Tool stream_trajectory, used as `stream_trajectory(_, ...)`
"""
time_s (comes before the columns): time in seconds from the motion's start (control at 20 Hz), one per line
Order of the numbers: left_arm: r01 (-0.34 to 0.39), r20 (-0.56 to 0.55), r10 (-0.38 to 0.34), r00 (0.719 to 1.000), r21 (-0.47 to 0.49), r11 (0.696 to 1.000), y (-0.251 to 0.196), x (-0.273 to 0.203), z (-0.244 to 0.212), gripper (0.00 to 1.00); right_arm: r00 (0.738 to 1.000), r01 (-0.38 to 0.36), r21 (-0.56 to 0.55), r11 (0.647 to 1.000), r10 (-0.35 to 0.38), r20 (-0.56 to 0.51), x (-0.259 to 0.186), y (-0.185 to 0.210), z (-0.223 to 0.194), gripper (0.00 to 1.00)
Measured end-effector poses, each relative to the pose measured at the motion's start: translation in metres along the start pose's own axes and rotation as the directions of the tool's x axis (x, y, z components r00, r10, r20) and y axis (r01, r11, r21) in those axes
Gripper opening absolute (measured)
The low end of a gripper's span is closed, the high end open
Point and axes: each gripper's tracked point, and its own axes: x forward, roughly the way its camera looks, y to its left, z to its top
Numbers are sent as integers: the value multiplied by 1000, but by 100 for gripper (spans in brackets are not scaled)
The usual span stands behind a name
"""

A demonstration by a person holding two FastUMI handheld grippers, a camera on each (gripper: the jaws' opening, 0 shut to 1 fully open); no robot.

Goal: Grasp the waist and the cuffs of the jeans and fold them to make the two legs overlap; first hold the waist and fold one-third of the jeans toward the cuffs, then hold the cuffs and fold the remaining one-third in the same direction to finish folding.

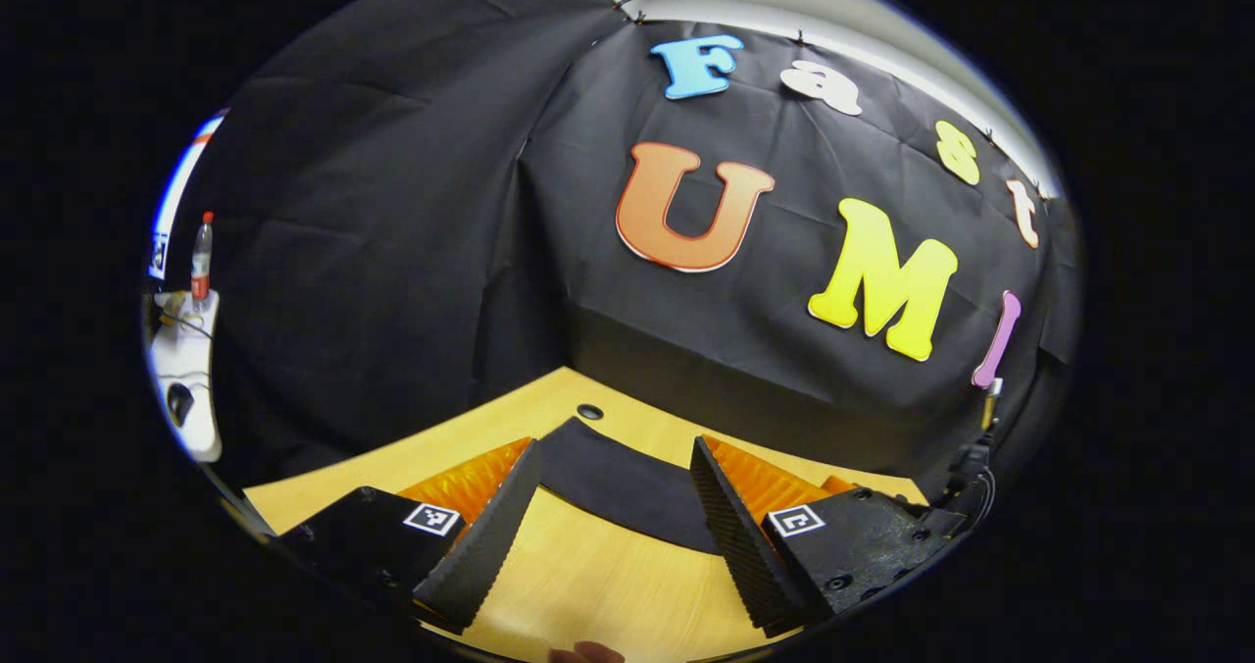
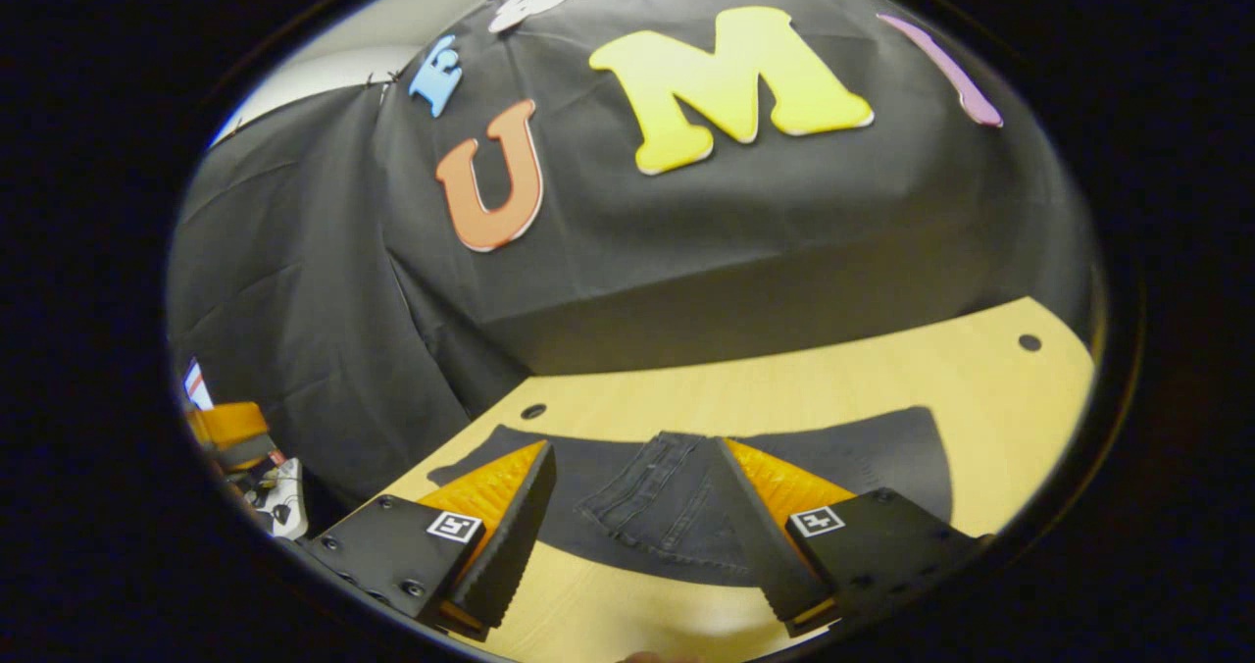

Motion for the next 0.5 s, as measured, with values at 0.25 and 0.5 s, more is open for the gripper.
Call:
stream_trajectory(0.25,-76,-275,-26,961,-353,932,24,69,-73,98,987,77,-85,993,-63,151,-94,-47,88,98)
stream_trajectory(0.5,-291,-414,56,909,-532,795,76,125,-111,99,945,240,-117,964,-204,256,-184,-109,145,98)
